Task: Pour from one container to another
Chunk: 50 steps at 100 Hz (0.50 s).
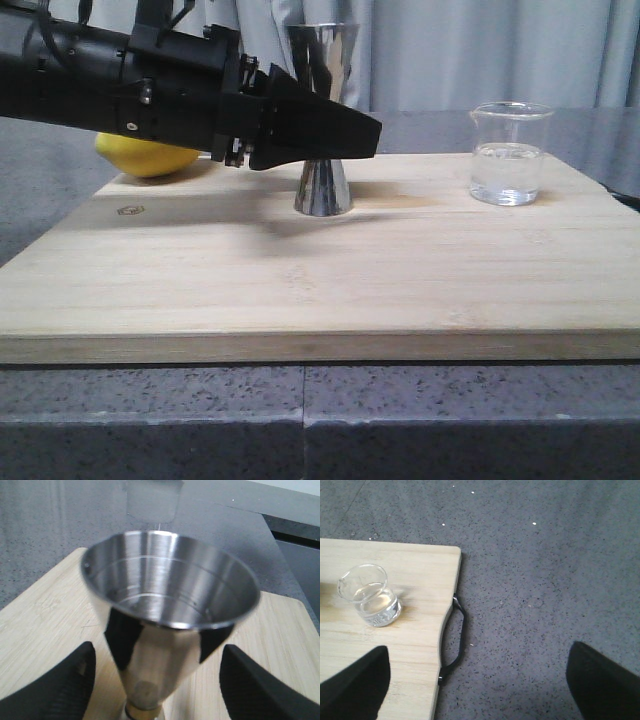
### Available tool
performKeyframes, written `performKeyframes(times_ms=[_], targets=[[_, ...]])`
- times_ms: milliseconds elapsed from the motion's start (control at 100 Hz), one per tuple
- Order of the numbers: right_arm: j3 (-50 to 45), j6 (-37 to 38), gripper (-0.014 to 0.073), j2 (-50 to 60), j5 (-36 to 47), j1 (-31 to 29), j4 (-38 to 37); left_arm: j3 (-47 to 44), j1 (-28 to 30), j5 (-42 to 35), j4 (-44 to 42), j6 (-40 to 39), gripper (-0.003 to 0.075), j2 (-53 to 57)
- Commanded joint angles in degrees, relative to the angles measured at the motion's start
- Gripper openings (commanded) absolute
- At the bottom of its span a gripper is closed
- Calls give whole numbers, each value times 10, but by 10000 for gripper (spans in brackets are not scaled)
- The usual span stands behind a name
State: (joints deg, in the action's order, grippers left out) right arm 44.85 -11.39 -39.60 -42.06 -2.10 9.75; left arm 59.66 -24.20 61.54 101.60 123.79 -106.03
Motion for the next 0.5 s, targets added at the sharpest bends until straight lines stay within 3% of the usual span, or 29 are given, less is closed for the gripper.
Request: performKeyframes(times_ms=[0, 260, 490], targets=[[20, -7, 647, -5, 43, -2, 4, 15, -5, 32, 45, 0, 478, 24], [20, -7, 646, -5, 39, -2, 4, 15, -5, 32, 45, 0, 307, 24], [20, -7, 647, -5, 39, -2, 4, 15, -5, 32, 45, 0, 204, 24]])
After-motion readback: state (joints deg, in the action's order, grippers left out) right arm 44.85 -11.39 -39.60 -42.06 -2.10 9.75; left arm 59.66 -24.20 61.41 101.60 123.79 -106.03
